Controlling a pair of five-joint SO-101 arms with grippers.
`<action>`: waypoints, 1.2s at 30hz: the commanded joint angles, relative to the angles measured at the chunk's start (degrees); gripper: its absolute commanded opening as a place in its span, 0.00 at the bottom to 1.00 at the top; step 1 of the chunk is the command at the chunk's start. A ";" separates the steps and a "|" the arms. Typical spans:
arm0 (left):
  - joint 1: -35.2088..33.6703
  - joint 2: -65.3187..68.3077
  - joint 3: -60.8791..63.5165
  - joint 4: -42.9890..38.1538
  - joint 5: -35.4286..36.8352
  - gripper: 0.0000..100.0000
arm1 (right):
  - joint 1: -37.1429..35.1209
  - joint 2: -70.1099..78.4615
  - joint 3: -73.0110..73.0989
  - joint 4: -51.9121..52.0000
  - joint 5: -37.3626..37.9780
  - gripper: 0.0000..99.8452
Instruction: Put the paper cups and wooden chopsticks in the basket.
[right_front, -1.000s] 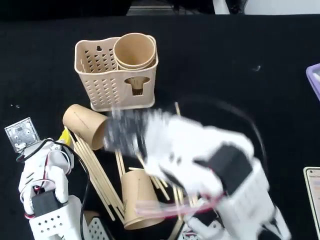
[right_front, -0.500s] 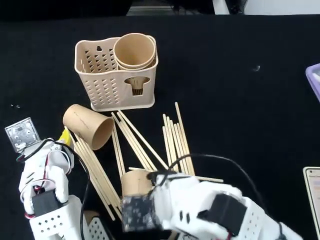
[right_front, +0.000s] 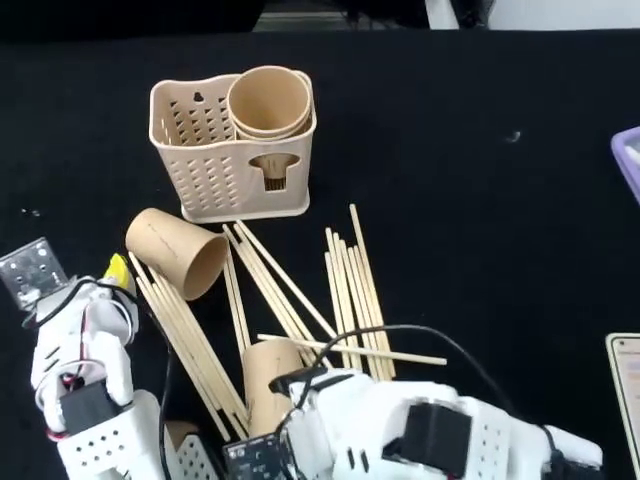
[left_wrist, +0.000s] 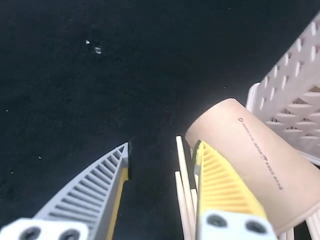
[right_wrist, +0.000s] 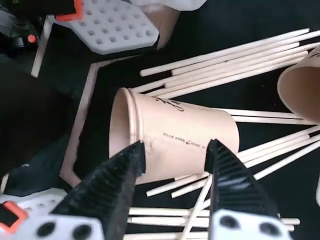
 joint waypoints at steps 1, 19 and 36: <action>-1.01 -0.62 -0.13 -1.14 0.53 0.22 | 0.18 0.40 1.80 -2.20 -0.44 0.21; -1.19 -0.44 -0.22 -2.37 3.43 0.22 | 0.35 12.18 4.18 -6.86 -2.90 0.27; -1.19 -0.53 -0.22 -2.20 3.25 0.22 | 23.91 10.07 2.24 -12.22 6.77 0.27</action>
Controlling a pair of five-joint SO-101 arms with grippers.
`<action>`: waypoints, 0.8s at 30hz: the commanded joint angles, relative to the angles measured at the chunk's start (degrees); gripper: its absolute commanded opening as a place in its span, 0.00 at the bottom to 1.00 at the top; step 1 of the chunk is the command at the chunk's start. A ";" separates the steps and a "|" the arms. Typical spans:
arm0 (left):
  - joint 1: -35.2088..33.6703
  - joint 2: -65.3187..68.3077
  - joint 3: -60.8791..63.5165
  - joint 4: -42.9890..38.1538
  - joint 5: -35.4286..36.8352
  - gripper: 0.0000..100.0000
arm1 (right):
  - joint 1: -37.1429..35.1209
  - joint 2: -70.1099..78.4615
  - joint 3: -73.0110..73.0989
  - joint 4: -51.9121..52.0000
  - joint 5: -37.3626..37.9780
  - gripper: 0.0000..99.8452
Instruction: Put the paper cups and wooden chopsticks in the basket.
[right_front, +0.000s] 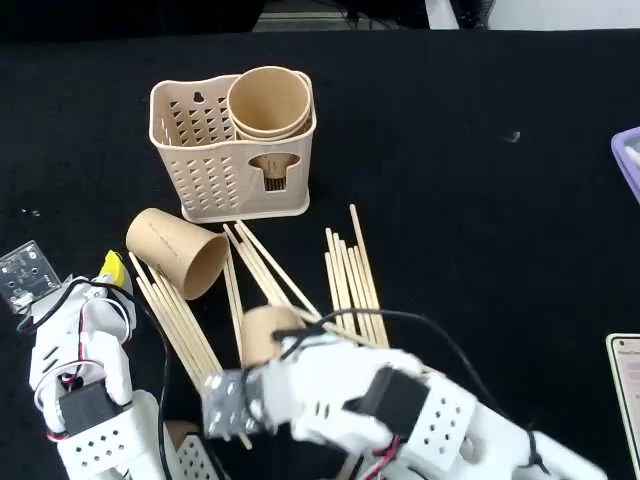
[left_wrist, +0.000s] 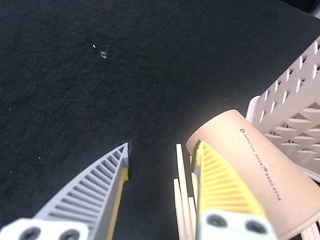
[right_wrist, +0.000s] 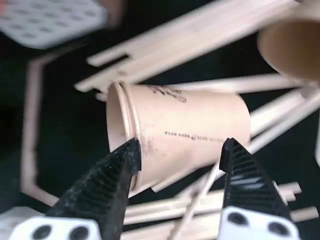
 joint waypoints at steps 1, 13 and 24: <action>-0.48 -0.53 -0.22 -1.05 0.44 0.22 | 8.97 -4.53 -2.07 -0.09 3.43 0.27; -0.48 -0.53 -0.13 -1.14 0.44 0.22 | 0.18 -12.35 -2.07 8.26 -0.53 0.27; -0.48 -0.53 -0.13 -1.14 0.18 0.22 | -2.11 2.07 3.21 -5.45 -4.66 0.27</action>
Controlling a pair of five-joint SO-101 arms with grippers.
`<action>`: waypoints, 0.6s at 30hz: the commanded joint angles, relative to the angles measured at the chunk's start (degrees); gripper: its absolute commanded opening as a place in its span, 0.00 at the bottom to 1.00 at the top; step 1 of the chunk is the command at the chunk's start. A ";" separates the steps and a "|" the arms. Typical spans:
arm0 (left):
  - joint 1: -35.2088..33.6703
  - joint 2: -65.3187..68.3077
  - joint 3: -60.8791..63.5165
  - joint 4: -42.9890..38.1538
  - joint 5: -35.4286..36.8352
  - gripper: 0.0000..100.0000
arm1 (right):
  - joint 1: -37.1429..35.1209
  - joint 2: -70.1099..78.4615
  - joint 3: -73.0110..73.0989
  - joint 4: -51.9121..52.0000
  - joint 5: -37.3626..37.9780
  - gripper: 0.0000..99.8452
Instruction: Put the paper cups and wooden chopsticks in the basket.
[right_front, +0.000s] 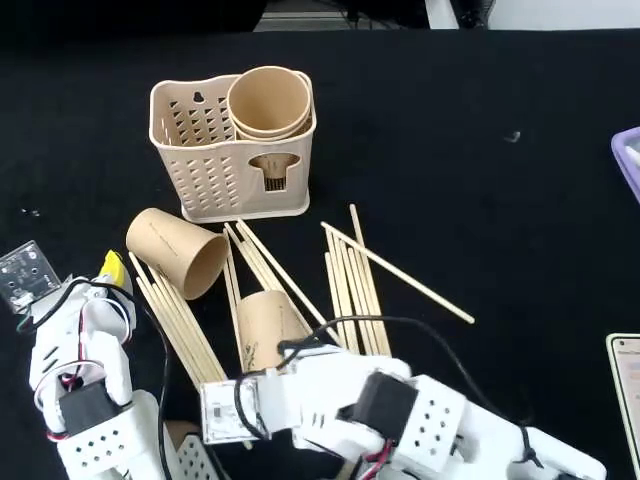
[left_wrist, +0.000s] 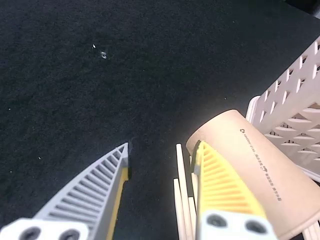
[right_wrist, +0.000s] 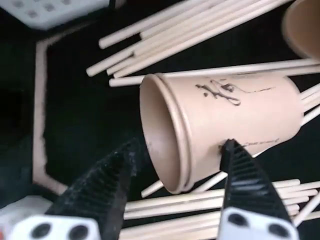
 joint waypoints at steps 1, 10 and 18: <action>-0.48 -0.53 -0.13 -1.14 0.18 0.22 | 3.87 1.89 -0.22 -6.86 -0.79 0.27; -0.48 -0.53 -0.13 -1.05 0.09 0.22 | 19.08 -2.51 1.36 -13.63 -0.44 0.08; -0.48 -0.53 -0.13 -0.88 0.09 0.22 | 26.73 -13.58 -4.26 -10.90 -0.70 0.01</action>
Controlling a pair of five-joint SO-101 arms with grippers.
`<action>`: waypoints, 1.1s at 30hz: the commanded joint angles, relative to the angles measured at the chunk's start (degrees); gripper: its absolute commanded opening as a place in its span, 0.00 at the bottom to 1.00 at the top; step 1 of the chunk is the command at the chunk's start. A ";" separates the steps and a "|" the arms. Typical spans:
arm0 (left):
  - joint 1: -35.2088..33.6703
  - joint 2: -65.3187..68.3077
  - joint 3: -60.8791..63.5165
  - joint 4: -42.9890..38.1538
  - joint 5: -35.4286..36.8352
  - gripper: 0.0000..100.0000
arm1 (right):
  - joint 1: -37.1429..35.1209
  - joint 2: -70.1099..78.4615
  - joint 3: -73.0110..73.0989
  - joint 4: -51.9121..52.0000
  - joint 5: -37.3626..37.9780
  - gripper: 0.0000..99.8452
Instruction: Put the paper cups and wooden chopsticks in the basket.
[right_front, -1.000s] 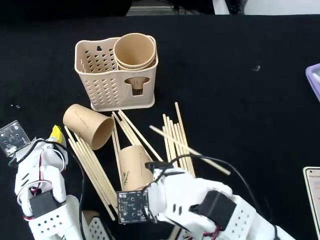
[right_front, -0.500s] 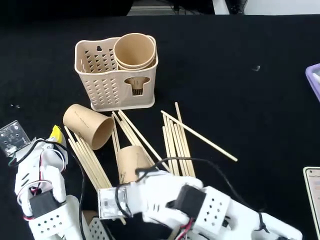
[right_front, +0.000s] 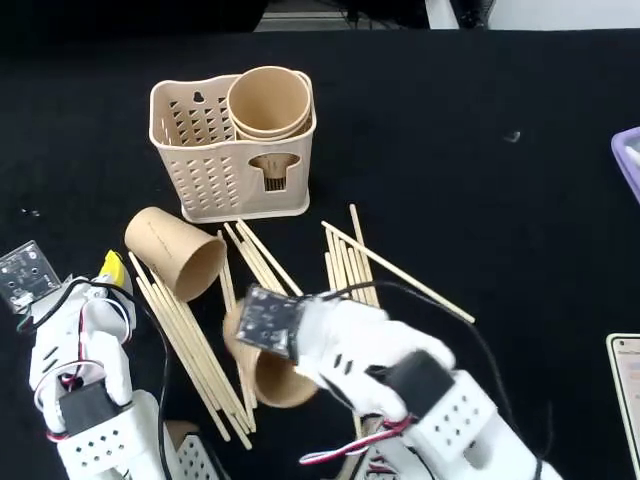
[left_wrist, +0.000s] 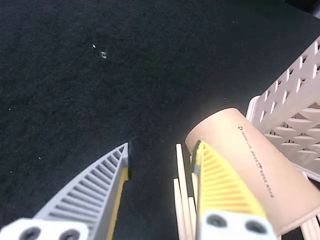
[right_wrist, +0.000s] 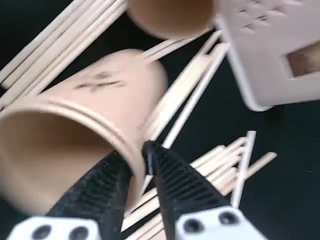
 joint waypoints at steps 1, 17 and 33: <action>-0.48 -0.53 -0.13 -0.88 0.09 0.22 | 4.84 -8.22 -7.78 3.08 -0.62 0.01; -0.31 -0.53 0.48 -0.79 0.09 0.22 | 22.15 0.57 -39.08 4.66 -13.45 0.01; -0.13 -0.62 1.54 -0.79 0.26 0.22 | 22.24 48.57 -103.60 27.34 -21.89 0.01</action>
